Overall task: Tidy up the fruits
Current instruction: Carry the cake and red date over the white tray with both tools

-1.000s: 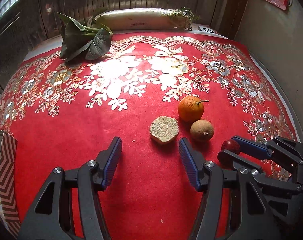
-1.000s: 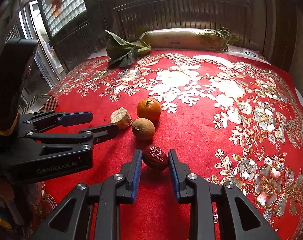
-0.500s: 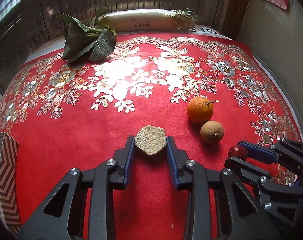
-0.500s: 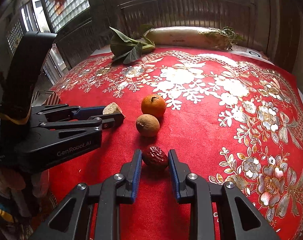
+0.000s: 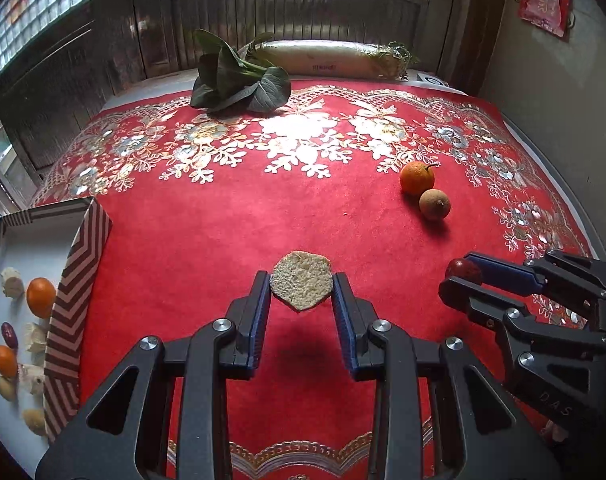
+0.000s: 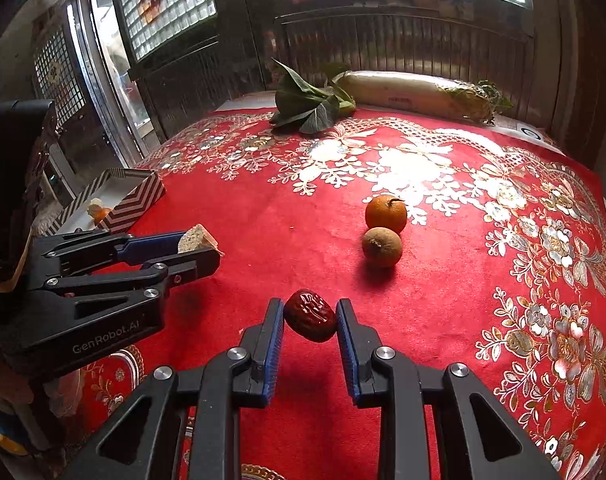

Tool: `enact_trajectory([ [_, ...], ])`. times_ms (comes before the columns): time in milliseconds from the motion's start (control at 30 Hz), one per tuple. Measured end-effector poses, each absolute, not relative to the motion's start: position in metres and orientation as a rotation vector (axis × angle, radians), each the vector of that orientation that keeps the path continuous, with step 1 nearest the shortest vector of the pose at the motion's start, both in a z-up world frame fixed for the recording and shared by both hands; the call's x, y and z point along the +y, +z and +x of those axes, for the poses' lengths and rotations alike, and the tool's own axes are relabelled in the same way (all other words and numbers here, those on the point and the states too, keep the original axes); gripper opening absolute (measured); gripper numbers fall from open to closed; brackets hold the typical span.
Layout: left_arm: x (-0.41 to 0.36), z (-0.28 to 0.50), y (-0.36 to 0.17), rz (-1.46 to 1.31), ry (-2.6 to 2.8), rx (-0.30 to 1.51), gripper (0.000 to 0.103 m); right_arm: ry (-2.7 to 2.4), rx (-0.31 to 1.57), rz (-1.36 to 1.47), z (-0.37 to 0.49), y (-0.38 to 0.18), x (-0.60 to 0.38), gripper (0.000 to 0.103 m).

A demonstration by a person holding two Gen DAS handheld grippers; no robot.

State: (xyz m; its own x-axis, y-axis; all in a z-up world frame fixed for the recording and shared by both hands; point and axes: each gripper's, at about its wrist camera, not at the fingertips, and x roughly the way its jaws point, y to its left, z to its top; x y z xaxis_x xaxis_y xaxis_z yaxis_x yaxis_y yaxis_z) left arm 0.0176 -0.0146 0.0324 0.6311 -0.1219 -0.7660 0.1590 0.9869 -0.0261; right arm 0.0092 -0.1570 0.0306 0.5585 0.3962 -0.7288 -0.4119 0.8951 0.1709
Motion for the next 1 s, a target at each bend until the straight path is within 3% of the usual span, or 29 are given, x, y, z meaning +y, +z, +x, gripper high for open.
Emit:
enact_trajectory([
  [1000, 0.127, -0.039, 0.066, -0.050, 0.081, 0.757, 0.030, 0.664, 0.805, -0.156, -0.018, 0.063, -0.014, 0.025],
])
